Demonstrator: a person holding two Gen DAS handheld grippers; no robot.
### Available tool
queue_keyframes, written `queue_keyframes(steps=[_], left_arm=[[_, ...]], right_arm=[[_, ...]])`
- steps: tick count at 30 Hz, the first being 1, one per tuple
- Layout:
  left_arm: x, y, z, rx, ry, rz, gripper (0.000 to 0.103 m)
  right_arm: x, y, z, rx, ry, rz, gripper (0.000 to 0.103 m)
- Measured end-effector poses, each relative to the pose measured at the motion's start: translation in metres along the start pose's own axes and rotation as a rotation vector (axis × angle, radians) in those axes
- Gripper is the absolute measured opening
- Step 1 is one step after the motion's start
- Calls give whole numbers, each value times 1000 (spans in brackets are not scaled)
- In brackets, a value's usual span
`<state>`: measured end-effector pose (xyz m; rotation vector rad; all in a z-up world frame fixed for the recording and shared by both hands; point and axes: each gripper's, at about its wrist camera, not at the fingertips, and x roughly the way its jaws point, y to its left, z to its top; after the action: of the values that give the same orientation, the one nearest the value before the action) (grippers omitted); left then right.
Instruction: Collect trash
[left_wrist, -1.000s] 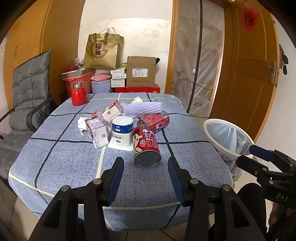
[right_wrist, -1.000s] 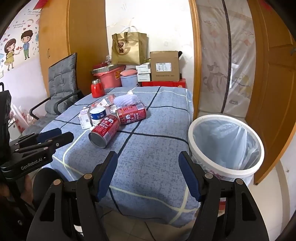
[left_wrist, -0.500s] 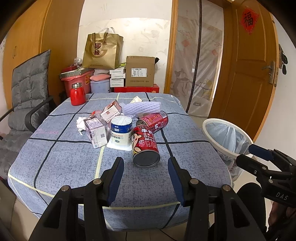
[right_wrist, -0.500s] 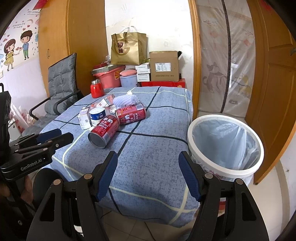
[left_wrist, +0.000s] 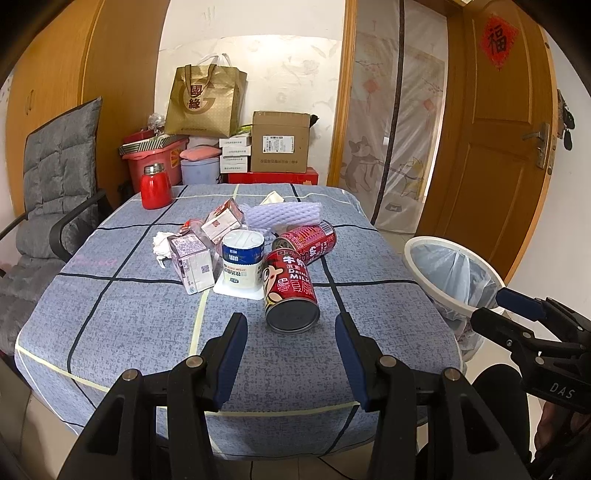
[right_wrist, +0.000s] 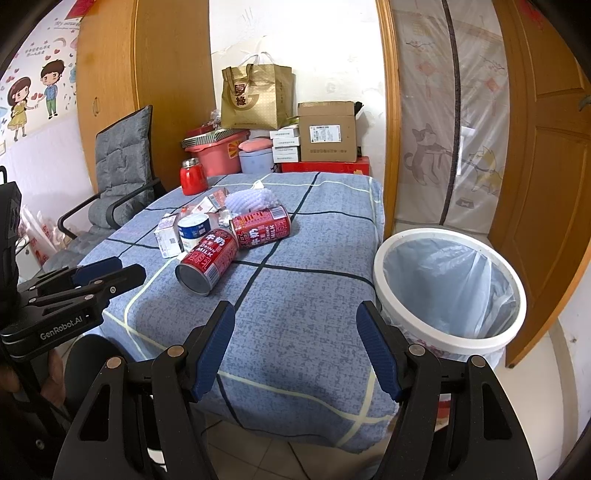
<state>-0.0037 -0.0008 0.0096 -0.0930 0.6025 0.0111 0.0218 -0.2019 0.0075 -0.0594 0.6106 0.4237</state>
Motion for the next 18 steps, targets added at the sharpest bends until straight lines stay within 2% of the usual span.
queue_keyframes(steps=[18], left_arm=[[0,1,-1,-2,-1,0,49]], right_arm=[[0,1,0,0,1,0,69]])
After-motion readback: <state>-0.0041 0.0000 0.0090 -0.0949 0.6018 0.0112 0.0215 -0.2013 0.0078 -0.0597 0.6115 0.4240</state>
